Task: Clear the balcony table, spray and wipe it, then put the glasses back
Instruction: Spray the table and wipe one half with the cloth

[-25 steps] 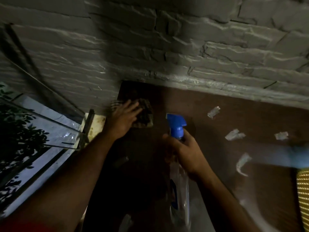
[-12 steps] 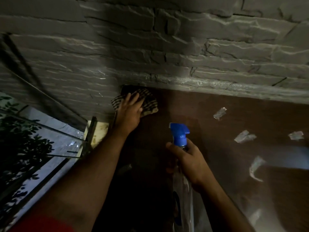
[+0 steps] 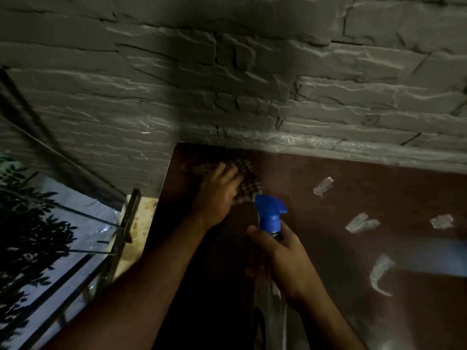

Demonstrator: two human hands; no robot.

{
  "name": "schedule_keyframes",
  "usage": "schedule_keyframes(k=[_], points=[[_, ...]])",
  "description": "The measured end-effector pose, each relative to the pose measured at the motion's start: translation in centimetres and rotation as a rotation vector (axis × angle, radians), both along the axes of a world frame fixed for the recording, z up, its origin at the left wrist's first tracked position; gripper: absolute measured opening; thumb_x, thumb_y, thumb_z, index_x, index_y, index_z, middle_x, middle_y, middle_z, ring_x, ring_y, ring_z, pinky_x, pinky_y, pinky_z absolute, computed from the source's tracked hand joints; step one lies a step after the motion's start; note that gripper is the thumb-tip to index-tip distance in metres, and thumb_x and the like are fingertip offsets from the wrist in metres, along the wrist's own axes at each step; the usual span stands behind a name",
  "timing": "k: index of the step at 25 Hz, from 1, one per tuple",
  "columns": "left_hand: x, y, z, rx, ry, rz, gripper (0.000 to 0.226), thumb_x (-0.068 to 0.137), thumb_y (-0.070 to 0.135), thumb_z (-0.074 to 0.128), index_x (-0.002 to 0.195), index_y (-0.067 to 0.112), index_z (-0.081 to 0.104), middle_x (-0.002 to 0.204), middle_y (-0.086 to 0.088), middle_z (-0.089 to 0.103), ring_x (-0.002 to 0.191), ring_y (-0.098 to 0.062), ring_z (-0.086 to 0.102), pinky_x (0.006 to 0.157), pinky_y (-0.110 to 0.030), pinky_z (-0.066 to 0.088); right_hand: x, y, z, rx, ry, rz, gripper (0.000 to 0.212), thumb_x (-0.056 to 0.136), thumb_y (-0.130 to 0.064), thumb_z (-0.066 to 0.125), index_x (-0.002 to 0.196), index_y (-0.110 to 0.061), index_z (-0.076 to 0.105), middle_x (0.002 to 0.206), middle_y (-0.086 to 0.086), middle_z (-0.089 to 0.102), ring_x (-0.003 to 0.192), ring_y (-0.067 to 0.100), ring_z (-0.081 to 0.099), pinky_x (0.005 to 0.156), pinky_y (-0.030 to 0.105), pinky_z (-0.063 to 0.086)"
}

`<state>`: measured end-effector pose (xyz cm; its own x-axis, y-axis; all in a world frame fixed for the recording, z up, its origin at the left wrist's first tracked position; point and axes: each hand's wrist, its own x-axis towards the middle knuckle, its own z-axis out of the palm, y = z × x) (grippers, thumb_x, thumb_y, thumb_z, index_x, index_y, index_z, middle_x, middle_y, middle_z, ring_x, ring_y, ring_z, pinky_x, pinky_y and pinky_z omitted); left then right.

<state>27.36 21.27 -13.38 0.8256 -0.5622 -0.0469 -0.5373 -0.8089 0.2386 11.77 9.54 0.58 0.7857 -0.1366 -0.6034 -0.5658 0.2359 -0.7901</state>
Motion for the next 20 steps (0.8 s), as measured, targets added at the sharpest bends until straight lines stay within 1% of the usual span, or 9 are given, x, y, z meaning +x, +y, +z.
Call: schedule_keyframes(k=[1, 2, 3, 5, 7, 10, 13, 17, 20], points=[[-1.7, 1.0, -0.4, -0.006, 0.022, -0.126, 0.049, 0.093, 0.023, 0.051, 0.142, 0.027, 0.041, 0.155, 0.004, 0.028, 0.146, -0.023, 0.014, 0.115, -0.045, 0.021, 0.0, -0.2, 0.3, -0.007, -0.006, 0.004, 0.019, 0.088, -0.020, 0.068, 0.103, -0.012, 0.060, 0.071, 0.007, 0.062, 0.061, 0.023, 0.061, 0.063, 0.044, 0.057], [-2.4, 2.9, -0.6, -0.035, 0.041, -0.170, 0.049, 0.094, 0.022, 0.050, 0.141, 0.029, 0.041, 0.155, 0.007, 0.028, 0.146, -0.019, 0.013, 0.115, -0.044, 0.020, -0.2, -0.4, 0.6, -0.012, -0.009, 0.010, 0.019, 0.088, -0.019, 0.067, 0.104, -0.011, 0.060, 0.073, 0.009, 0.062, 0.062, 0.024, 0.060, 0.062, 0.044, 0.057], [-1.9, 4.4, -0.5, -0.066, 0.017, -0.138, 0.047, 0.095, 0.023, 0.047, 0.141, 0.029, 0.042, 0.154, 0.007, 0.029, 0.145, -0.016, 0.014, 0.115, -0.045, 0.022, -0.5, -0.5, 0.9, -0.013, 0.001, 0.018, 0.020, 0.088, -0.018, 0.067, 0.104, -0.010, 0.060, 0.076, 0.011, 0.061, 0.063, 0.025, 0.059, 0.063, 0.045, 0.057], [1.2, 5.1, -0.3, -0.059, -0.031, 0.054, 0.044, 0.098, 0.024, 0.042, 0.142, 0.025, 0.041, 0.154, 0.003, 0.030, 0.145, -0.019, 0.015, 0.115, -0.048, 0.025, -0.8, -1.0, 0.9, -0.006, 0.022, 0.037, 0.021, 0.087, -0.019, 0.068, 0.106, -0.012, 0.060, 0.081, 0.013, 0.062, 0.066, 0.026, 0.059, 0.066, 0.046, 0.058], [4.0, 2.1, 0.1, -0.008, 0.019, 0.196, 0.045, 0.100, 0.025, 0.039, 0.145, 0.023, 0.036, 0.157, 0.002, 0.024, 0.146, -0.022, 0.011, 0.116, -0.046, 0.020, -0.5, -1.3, 0.5, 0.002, 0.033, 0.030, 0.021, 0.087, -0.019, 0.069, 0.106, -0.015, 0.061, 0.080, 0.011, 0.062, 0.066, 0.024, 0.060, 0.066, 0.045, 0.058], [3.1, -4.0, 0.4, -0.064, 0.041, 0.212, 0.046, 0.099, 0.025, 0.042, 0.145, 0.024, 0.037, 0.157, 0.002, 0.025, 0.145, -0.025, 0.011, 0.116, -0.044, 0.018, 0.0, -1.5, 0.4, 0.017, 0.008, 0.001, 0.019, 0.087, -0.019, 0.069, 0.104, -0.015, 0.062, 0.074, 0.008, 0.062, 0.063, 0.022, 0.061, 0.066, 0.044, 0.057], [2.5, -1.4, 0.1, 0.025, 0.001, 0.097, 0.047, 0.099, 0.027, 0.040, 0.145, 0.022, 0.036, 0.156, 0.001, 0.026, 0.145, -0.025, 0.015, 0.114, -0.041, 0.022, -0.2, -1.4, 0.5, 0.030, 0.007, -0.010, 0.019, 0.086, -0.017, 0.069, 0.104, -0.016, 0.062, 0.074, 0.011, 0.061, 0.062, 0.023, 0.060, 0.063, 0.043, 0.057], [3.5, 2.9, 0.0, 0.061, -0.064, 0.361, 0.047, 0.097, 0.030, 0.036, 0.142, 0.016, 0.038, 0.152, -0.005, 0.032, 0.140, -0.029, 0.024, 0.111, -0.042, 0.029, -0.8, -2.2, 0.1, 0.070, 0.006, -0.061, 0.031, 0.079, -0.017, 0.075, 0.107, -0.021, 0.063, 0.074, 0.012, 0.059, 0.061, 0.026, 0.059, 0.061, 0.043, 0.056], [3.3, -2.3, 0.7, 0.084, -0.048, 0.417, 0.047, 0.097, 0.032, 0.039, 0.141, 0.016, 0.038, 0.152, -0.004, 0.031, 0.138, -0.031, 0.023, 0.106, -0.045, 0.030, -1.1, -2.3, -0.4, 0.069, 0.005, -0.088, 0.030, 0.081, -0.017, 0.074, 0.108, -0.022, 0.062, 0.073, 0.011, 0.061, 0.061, 0.026, 0.060, 0.061, 0.043, 0.057]])
